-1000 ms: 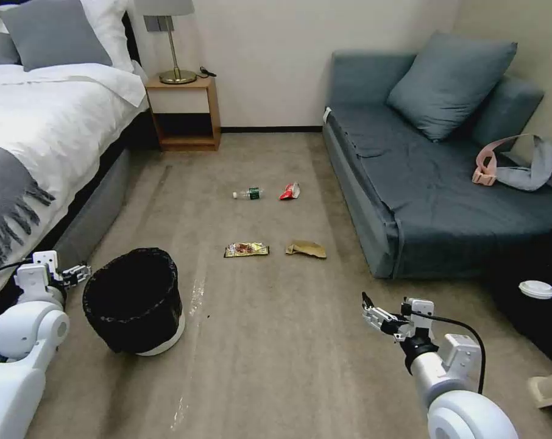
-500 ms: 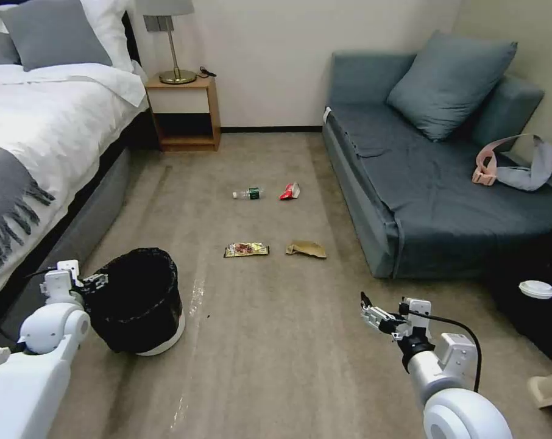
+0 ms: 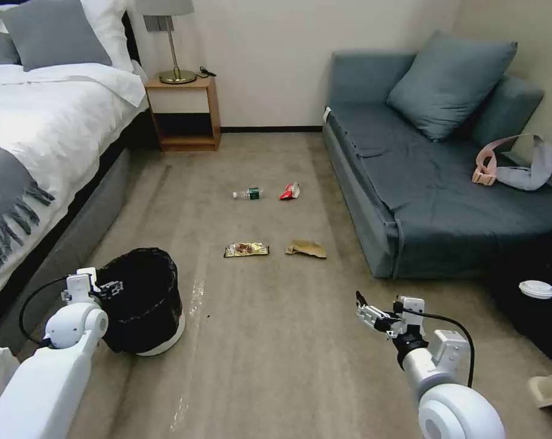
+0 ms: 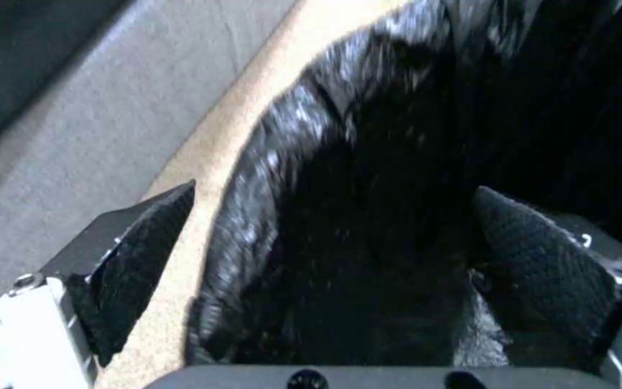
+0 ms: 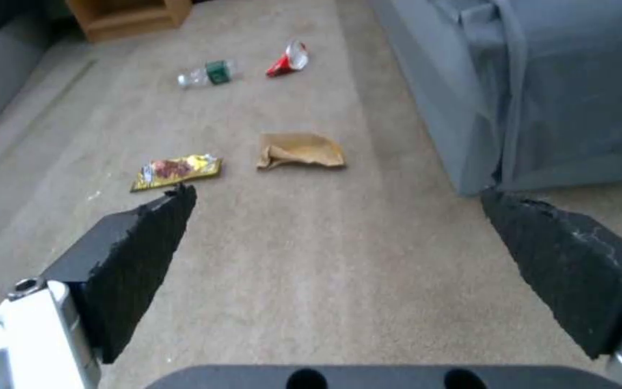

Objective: Pick up the trash bin, then pick up the garbage on the floor and place it into the trash bin.

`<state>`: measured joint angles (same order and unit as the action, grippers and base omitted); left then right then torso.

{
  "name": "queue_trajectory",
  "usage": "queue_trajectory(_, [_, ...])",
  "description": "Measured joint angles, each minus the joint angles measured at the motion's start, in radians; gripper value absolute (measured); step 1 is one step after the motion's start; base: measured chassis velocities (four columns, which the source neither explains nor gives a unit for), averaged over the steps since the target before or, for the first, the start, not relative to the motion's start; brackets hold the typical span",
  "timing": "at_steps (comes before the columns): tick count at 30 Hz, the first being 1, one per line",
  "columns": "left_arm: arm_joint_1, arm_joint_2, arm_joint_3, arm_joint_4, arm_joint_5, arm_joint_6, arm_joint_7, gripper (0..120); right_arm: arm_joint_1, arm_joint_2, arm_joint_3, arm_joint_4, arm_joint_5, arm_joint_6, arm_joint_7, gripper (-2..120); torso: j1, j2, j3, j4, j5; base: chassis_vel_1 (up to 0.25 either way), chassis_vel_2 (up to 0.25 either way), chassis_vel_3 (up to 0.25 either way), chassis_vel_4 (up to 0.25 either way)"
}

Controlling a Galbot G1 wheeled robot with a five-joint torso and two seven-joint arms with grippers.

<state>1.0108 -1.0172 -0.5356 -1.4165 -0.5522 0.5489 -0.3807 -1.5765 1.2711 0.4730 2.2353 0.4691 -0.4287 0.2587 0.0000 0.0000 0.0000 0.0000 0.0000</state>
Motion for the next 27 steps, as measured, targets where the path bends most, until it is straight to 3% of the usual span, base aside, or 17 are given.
queue_trajectory(10, [-0.039,-0.013,0.013,0.049,0.003,0.035,-0.022,94,0.025,-0.013,-0.008,-0.021,0.002,-0.005,-0.001,100,0.000,0.000,0.000,0.0003,0.0012,0.000,0.000,0.000,0.000])
queue_trajectory(16, [-0.039,-0.016,0.016,0.052,0.009,0.046,-0.022,68,0.045,-0.018,-0.019,-0.036,0.007,-0.015,-0.001,100,0.000,0.000,0.000,0.0005,0.0011,0.000,0.000,0.000,0.000])
queue_trajectory(20, [-0.032,-0.016,0.015,0.045,0.013,0.046,-0.017,57,0.053,-0.019,-0.025,-0.039,0.008,-0.019,0.000,100,0.000,0.000,0.000,0.0005,0.0009,0.000,0.000,0.000,0.000])
queue_trajectory(27, [0.013,-0.006,-0.013,-0.009,0.011,0.042,0.010,32,0.077,-0.025,-0.040,-0.040,0.022,-0.041,0.001,100,0.000,0.000,0.000,-0.0002,-0.0004,0.000,0.000,0.000,0.000])
